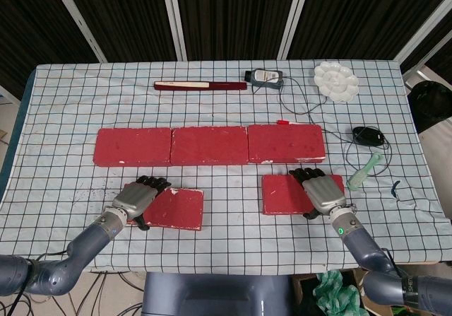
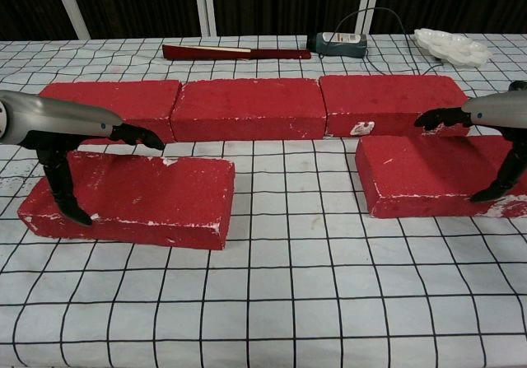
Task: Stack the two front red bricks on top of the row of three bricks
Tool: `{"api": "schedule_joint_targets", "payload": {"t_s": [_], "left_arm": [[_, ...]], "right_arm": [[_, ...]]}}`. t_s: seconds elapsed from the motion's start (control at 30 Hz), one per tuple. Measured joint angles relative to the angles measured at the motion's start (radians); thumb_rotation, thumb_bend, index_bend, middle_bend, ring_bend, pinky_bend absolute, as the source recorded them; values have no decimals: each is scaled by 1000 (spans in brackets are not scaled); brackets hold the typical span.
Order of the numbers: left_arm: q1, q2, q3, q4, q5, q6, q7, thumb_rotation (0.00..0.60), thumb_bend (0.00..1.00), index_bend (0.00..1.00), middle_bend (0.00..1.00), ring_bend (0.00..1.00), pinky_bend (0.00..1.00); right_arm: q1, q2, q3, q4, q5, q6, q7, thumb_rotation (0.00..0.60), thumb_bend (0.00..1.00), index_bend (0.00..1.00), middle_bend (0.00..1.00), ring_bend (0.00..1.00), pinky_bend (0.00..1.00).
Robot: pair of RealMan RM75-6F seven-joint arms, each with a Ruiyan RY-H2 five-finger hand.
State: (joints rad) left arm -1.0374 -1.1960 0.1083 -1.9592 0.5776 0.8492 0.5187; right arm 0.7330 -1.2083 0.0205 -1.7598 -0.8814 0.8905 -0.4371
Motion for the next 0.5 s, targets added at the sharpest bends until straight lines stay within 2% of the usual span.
{"api": "schedule_joint_targets", "payload": {"t_s": [0.5], "left_arm": [[5,-12,2,12,6,19,6,600,0,0,3,0,0]], "right_arm": [[-3,3,4,-3,-9,7,7,600,103,0,59,54,86]]}}
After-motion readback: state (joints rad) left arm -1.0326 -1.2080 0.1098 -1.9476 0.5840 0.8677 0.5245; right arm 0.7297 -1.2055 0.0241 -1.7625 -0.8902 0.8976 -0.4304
